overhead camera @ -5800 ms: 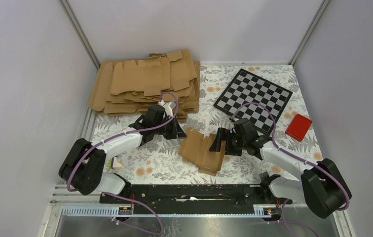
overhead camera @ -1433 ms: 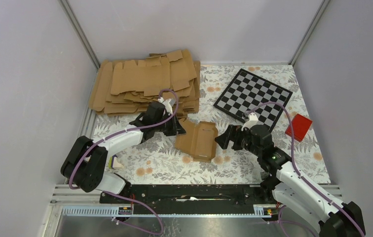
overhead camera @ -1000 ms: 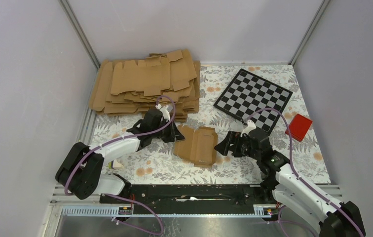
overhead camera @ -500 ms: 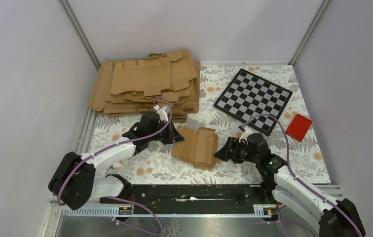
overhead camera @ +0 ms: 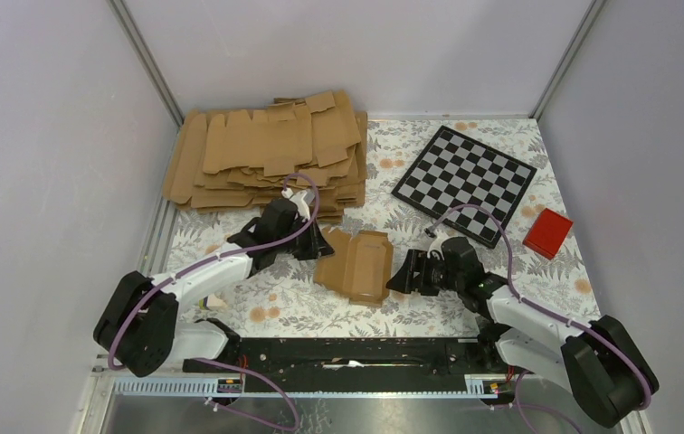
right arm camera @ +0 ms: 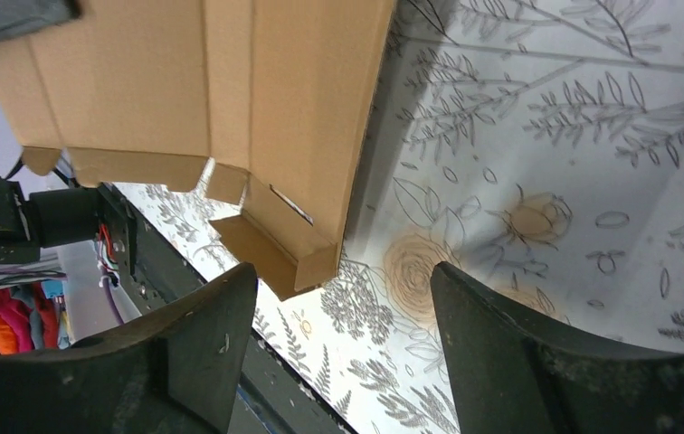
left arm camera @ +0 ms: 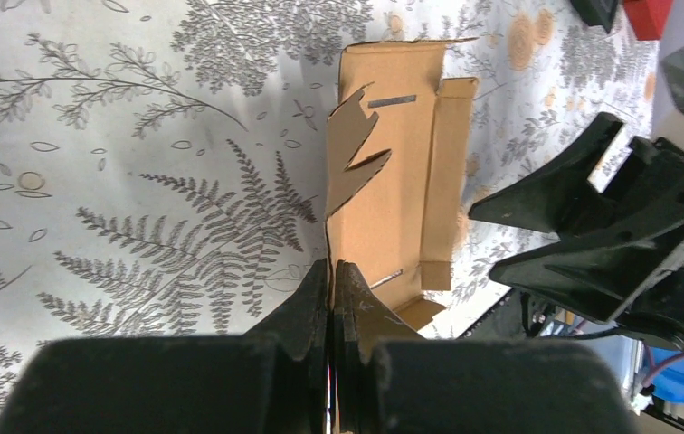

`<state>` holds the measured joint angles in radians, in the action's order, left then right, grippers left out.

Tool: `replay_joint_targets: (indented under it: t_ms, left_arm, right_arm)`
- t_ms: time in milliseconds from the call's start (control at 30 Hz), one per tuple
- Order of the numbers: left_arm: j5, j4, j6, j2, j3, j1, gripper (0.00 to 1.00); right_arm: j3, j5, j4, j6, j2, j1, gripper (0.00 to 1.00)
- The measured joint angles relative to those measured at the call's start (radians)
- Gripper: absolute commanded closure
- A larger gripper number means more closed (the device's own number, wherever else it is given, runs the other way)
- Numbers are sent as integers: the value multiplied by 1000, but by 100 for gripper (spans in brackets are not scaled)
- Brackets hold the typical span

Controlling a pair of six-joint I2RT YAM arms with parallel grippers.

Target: Fold the paper box

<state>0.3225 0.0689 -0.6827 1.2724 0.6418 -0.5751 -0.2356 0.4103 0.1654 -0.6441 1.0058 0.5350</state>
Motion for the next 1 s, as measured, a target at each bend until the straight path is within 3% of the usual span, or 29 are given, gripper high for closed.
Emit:
replay_joint_targets:
  t_ms: [167,333,567,867,1000]
  left_arm:
    - [-25,21,21,6,1,6,100]
    - [-19,0,23,5,-6,11,100]
    - [3,-77,16,-2,-44,12,100]
    - [24,-171,-21,-2,-109,13,100]
    - [35,-184,-33,3,-113,13,100]
  right_arm:
    - [-14,12,74,12,45,0,20]
    - [-16,30,139,20,84,0,7]
    - [-31,42,169,23,84,0,5]
    - [-111,29,94,50,84,0,6]
    - [-137,-6,32,61,75,1,1]
